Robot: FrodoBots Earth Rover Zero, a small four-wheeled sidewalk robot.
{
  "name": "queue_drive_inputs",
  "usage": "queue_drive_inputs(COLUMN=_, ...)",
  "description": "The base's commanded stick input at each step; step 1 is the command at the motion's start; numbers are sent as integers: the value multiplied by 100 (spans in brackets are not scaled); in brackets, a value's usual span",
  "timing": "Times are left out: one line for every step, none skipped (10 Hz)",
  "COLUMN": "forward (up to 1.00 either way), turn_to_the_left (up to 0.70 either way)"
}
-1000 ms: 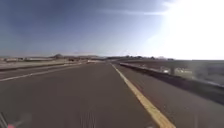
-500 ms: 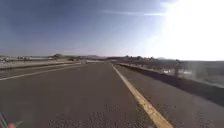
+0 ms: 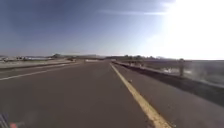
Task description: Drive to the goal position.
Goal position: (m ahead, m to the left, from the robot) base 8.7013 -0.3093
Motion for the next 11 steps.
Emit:
queue_drive_inputs(forward=70, turn_to_the_left=0)
queue_drive_inputs(forward=70, turn_to_the_left=0)
queue_drive_inputs(forward=70, turn_to_the_left=0)
queue_drive_inputs(forward=70, turn_to_the_left=0)
queue_drive_inputs(forward=70, turn_to_the_left=0)
queue_drive_inputs(forward=70, turn_to_the_left=0)
queue_drive_inputs(forward=70, turn_to_the_left=0)
queue_drive_inputs(forward=70, turn_to_the_left=0)
queue_drive_inputs(forward=70, turn_to_the_left=0)
queue_drive_inputs(forward=70, turn_to_the_left=0)
queue_drive_inputs(forward=70, turn_to_the_left=0)
